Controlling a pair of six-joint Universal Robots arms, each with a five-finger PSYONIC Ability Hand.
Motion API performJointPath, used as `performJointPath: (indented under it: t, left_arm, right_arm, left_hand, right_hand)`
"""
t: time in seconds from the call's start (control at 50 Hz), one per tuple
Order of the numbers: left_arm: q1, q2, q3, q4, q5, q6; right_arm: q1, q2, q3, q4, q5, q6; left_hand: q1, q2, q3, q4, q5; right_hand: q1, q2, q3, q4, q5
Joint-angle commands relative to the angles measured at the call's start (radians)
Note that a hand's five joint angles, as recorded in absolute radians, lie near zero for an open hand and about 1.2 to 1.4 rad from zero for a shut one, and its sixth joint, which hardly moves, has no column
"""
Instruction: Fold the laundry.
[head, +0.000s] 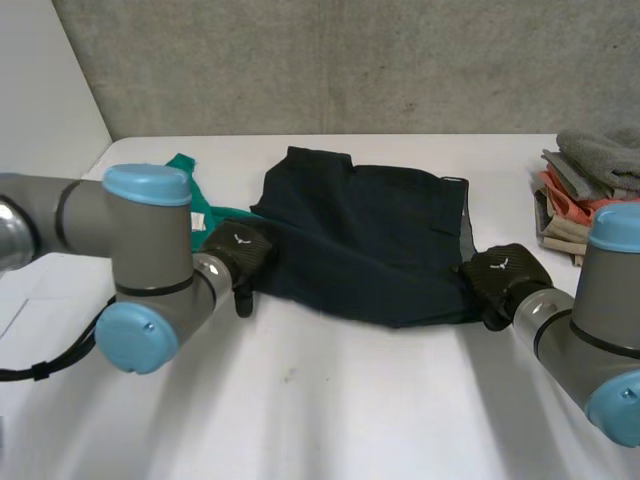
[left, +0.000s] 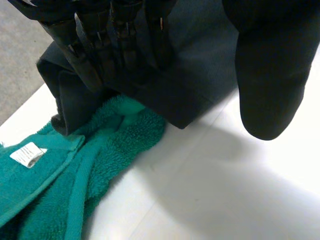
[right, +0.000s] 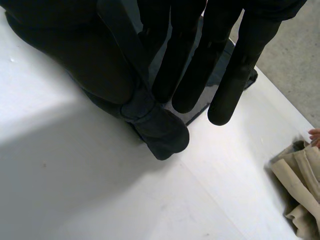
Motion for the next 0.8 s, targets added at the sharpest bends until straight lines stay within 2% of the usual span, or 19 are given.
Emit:
performJointPath:
  t: [0.02, 0.22, 0.26, 0.32, 0.42, 0.48, 0.5, 0.52, 0.56, 0.64, 0.66, 0.72, 0.8]
  left_arm:
    - [-0.026, -0.103, 0.153, -0.073, -0.042, 0.026]
    - [-0.058, -0.177, 0.279, -0.07, -0.078, 0.08]
    - [-0.063, -0.186, 0.288, -0.07, -0.081, 0.086]
    - [-0.066, -0.205, 0.302, -0.072, -0.083, 0.099]
    - [-0.069, -0.226, 0.322, -0.075, -0.081, 0.118]
    - [-0.073, -0.234, 0.33, -0.075, -0.083, 0.122]
    - [-0.073, -0.232, 0.33, -0.072, -0.084, 0.123]
    - [-0.073, -0.229, 0.33, -0.07, -0.086, 0.123]
    - [-0.073, -0.22, 0.33, -0.075, -0.097, 0.123]
    - [-0.07, -0.104, 0.273, -0.098, -0.164, 0.096]
    - [-0.072, -0.03, 0.224, -0.102, -0.176, 0.079]
    - [-0.073, 0.112, 0.094, -0.121, -0.151, 0.063]
    - [-0.072, 0.27, -0.105, -0.218, -0.126, 0.092]
  right_arm:
    - [-0.021, 0.002, -0.011, -0.001, -0.005, 0.002]
    - [-0.026, 0.002, -0.011, 0.002, -0.009, 0.002]
    - [-0.026, 0.004, -0.011, 0.001, -0.009, 0.002]
    - [-0.026, 0.005, -0.012, 0.001, -0.009, 0.0]
    - [-0.026, 0.007, -0.017, 0.001, -0.009, 0.0]
    - [-0.026, 0.008, -0.02, 0.004, -0.009, 0.002]
    - [-0.026, 0.008, -0.022, 0.005, -0.011, 0.002]
    - [-0.026, 0.007, -0.022, 0.005, -0.009, 0.002]
    - [-0.024, 0.002, -0.023, 0.01, -0.008, 0.002]
    - [-0.027, -0.012, -0.034, 0.044, -0.011, 0.006]
    - [-0.03, -0.022, -0.043, 0.068, -0.018, 0.008]
    - [-0.038, -0.039, -0.057, 0.128, -0.043, -0.001]
    - [-0.065, -0.071, -0.097, 0.342, -0.138, -0.099]
  left_hand:
    - [0.143, 0.141, 0.141, 0.139, 0.134]
    - [0.375, 0.373, 0.373, 0.37, 0.366]
    - [0.346, 0.344, 0.344, 0.341, 0.337]
    - [0.17, 0.168, 0.168, 0.165, 0.161]
    - [0.187, 0.185, 0.185, 0.182, 0.178]
    - [0.406, 0.404, 0.404, 0.402, 0.397]
    - [0.785, 0.783, 0.783, 0.781, 0.776]
    - [1.009, 1.007, 1.008, 1.005, 1.0]
    - [1.012, 1.01, 1.01, 1.007, 1.003]
    - [1.012, 1.01, 1.01, 1.007, 1.003]
    - [1.012, 1.01, 1.01, 1.007, 1.003]
    - [1.012, 1.01, 1.01, 1.007, 1.003]
    - [1.012, 1.01, 1.01, 1.007, 1.003]
  right_hand:
    - [0.301, 0.229, 0.204, 0.201, 0.191]
    - [0.301, 0.229, 0.204, 0.201, 0.191]
    - [0.301, 0.229, 0.204, 0.201, 0.191]
    - [0.301, 0.229, 0.204, 0.201, 0.191]
    - [0.301, 0.229, 0.204, 0.201, 0.191]
    - [0.301, 0.229, 0.204, 0.201, 0.191]
    - [0.301, 0.229, 0.204, 0.201, 0.191]
    - [0.301, 0.229, 0.204, 0.201, 0.191]
    - [0.301, 0.229, 0.204, 0.201, 0.191]
    - [0.301, 0.229, 0.204, 0.201, 0.191]
    - [0.301, 0.229, 0.204, 0.201, 0.191]
    - [0.301, 0.229, 0.204, 0.201, 0.191]
    - [0.301, 0.229, 0.204, 0.201, 0.191]
